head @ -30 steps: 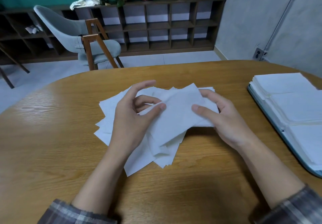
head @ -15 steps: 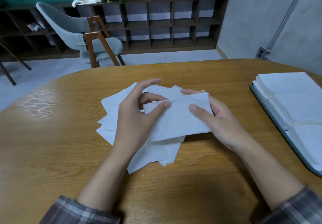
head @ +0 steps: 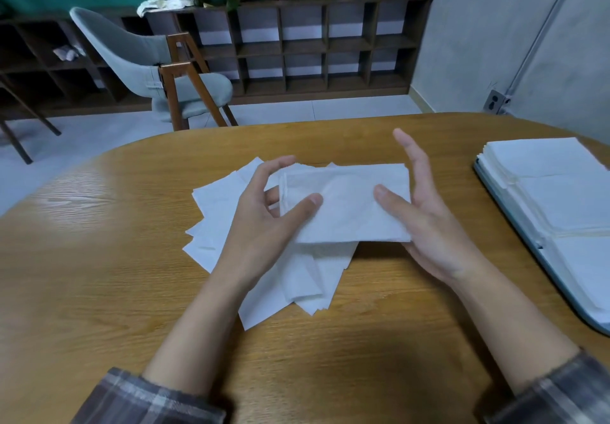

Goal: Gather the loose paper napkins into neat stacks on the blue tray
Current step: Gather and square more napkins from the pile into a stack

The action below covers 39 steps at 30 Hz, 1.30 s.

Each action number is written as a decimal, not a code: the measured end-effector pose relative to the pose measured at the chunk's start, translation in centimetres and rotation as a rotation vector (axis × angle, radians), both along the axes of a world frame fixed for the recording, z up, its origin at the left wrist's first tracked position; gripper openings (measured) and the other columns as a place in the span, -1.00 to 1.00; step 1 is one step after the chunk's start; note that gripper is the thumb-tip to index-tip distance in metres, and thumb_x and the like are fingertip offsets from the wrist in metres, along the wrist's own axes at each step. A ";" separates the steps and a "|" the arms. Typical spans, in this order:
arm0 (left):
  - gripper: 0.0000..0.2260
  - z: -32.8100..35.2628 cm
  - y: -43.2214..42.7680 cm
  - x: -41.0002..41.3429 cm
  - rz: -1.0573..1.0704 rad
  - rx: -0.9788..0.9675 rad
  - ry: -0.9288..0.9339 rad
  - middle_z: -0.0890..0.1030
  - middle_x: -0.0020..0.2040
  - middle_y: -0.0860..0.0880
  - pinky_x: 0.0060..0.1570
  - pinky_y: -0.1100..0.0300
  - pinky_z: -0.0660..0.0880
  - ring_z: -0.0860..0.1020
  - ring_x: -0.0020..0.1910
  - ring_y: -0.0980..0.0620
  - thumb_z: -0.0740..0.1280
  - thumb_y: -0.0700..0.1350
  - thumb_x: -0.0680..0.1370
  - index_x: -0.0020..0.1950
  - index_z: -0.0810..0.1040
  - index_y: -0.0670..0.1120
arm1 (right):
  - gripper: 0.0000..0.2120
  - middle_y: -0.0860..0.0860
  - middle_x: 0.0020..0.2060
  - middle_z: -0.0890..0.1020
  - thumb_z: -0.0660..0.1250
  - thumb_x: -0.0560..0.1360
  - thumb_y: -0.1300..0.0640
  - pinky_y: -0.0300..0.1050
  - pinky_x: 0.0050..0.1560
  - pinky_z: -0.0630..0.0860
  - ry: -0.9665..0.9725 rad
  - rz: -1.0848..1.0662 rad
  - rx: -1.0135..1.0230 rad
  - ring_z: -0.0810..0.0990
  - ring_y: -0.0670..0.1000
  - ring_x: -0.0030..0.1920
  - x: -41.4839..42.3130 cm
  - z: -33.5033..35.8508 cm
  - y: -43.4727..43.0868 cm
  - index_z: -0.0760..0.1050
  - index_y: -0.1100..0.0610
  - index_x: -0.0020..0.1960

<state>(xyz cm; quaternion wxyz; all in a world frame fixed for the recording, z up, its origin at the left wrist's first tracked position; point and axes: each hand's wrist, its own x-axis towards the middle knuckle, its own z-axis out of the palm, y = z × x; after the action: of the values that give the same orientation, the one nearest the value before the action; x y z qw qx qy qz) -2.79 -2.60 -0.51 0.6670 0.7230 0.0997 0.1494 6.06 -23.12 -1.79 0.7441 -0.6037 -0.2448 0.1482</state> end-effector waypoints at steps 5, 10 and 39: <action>-0.56 -0.6 0.3 0.3 0.053 0.086 -0.026 0.74 0.02 0.18 -0.13 0.25 0.62 0.72 -0.03 0.15 0.49 -0.06 0.60 0.43 0.46 0.19 | -0.44 0.01 0.31 0.65 0.60 0.39 -0.07 -0.07 0.18 0.63 0.124 0.296 0.062 0.63 0.07 0.32 0.2 0.6 -1.4 0.61 -0.08 0.37; -0.55 -1.1 0.7 0.3 -0.017 0.226 -0.060 0.73 0.06 0.11 0.02 0.13 0.63 0.69 0.06 0.14 0.46 0.03 0.62 0.44 0.40 0.28 | -0.79 -0.04 0.21 0.73 0.54 0.51 0.18 -0.15 0.30 0.56 0.030 0.073 -0.103 0.64 -0.03 0.32 0.4 -0.2 -0.7 0.76 0.01 0.13; -0.82 -0.7 5.5 -0.3 -0.230 0.960 0.267 0.42 0.23 0.24 0.41 -0.06 0.28 0.36 0.31 0.22 0.53 -0.14 0.48 -0.19 0.67 0.16 | -0.79 -0.30 0.11 0.72 0.47 0.59 0.22 -0.59 0.22 0.30 -0.308 -0.279 -0.350 0.56 -0.36 0.25 0.8 -1.3 -0.4 0.73 -0.03 0.15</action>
<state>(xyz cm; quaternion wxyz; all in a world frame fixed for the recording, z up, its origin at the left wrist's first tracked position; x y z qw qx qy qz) -3.07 2.89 -1.19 0.2532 0.9671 0.0239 0.0102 6.83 -23.53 -3.06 0.5957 -0.7664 -0.2403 -0.0090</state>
